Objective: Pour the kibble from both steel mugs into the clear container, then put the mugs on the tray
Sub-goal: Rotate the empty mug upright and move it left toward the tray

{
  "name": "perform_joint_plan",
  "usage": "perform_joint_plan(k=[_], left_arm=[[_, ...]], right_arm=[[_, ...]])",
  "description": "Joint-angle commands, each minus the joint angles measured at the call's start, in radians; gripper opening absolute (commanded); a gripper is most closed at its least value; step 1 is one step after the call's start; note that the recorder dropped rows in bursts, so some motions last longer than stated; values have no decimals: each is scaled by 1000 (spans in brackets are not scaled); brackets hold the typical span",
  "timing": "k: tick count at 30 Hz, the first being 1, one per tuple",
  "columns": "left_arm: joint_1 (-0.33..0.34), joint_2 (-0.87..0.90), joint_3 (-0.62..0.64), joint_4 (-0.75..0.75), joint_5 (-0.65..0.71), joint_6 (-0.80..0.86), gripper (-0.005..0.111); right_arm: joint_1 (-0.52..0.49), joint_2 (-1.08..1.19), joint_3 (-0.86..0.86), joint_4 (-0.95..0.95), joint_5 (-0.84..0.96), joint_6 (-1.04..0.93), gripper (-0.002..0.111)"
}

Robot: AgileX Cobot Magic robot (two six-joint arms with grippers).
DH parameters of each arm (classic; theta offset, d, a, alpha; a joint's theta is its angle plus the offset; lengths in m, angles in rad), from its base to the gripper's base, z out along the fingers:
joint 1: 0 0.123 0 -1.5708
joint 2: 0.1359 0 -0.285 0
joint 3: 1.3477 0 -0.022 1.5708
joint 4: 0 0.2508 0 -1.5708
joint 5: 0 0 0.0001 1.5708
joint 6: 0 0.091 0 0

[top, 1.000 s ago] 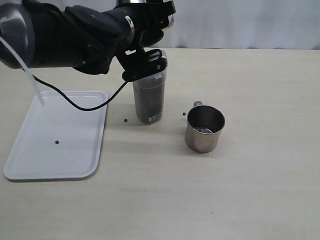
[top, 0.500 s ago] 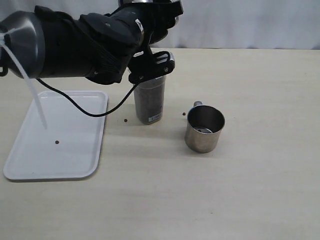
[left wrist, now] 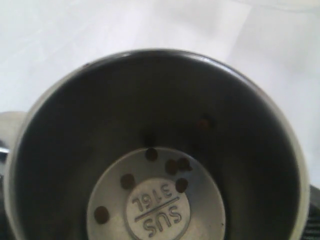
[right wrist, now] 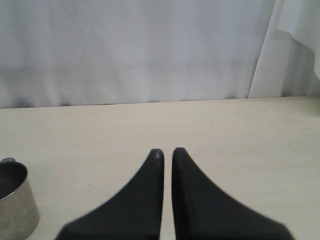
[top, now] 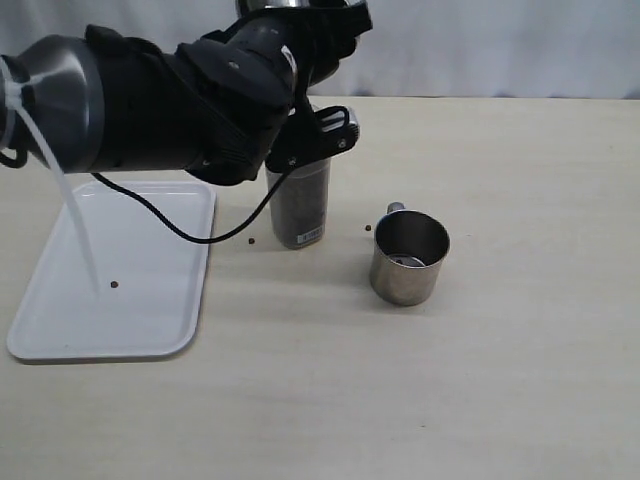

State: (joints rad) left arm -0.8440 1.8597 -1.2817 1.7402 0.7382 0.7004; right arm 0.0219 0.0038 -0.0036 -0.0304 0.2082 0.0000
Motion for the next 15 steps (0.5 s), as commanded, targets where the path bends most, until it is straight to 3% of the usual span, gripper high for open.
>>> perform_joint_plan(k=[1, 6, 15], left_arm=[[-20, -2, 1, 4, 80, -18, 0], [-32, 3, 1, 4, 94, -18, 0], [-41, 33, -8, 4, 255, -72, 0]], right_arm=[[-7, -4, 4, -3, 3, 0, 5], [-7, -4, 4, -3, 3, 0, 5], [-7, -4, 4, -3, 3, 0, 5]])
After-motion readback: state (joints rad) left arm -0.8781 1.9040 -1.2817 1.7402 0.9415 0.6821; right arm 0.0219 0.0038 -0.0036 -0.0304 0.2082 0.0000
